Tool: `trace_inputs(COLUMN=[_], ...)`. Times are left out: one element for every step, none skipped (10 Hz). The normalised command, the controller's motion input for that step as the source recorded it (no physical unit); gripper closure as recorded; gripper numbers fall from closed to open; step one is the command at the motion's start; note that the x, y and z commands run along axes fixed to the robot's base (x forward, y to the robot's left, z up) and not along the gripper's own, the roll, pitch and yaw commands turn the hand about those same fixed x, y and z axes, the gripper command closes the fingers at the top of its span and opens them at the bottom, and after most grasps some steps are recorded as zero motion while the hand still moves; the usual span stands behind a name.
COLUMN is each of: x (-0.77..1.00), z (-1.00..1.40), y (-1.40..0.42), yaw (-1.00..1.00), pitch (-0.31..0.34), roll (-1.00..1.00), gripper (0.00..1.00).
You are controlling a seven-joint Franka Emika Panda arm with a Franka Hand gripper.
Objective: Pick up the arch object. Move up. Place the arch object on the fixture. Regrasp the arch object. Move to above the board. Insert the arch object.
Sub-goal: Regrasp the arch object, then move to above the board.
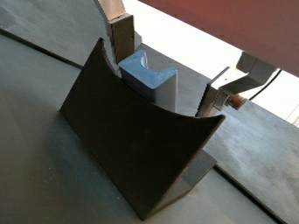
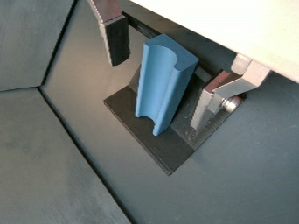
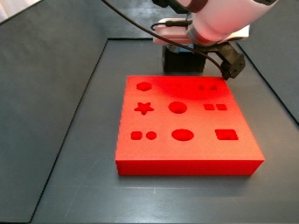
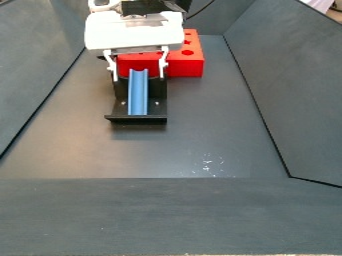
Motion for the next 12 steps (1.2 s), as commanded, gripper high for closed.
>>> trace_inputs(x=[0.00,0.01,0.01,0.01,0.01,0.01,0.01,0.02,0.02,0.02,0.02,0.02], z=[0.00,1.00,1.00,1.00,1.00,1.00,1.00,1.00,1.00,1.00,1.00,1.00], y=[0.00,-0.08,-0.08,-0.08,-0.07,-0.07,-0.07,-0.07,-0.07,-0.07,-0.07,-0.07], yaw=[0.00,0.12,0.13,0.15,0.17,0.18,0.17,0.15,0.13,0.11,0.10,0.08], pitch=[0.000,0.234,0.233,0.204,0.151,0.113,0.094,0.062,0.043,0.037,0.036,0.041], roll=[0.00,-0.20,-0.20,-0.17,-0.11,-0.07,-0.05,-0.03,-0.02,-0.02,-0.02,-0.02], gripper=[1.00,1.00,1.00,1.00,1.00,1.00,1.00,1.00,1.00,1.00,1.00,1.00])
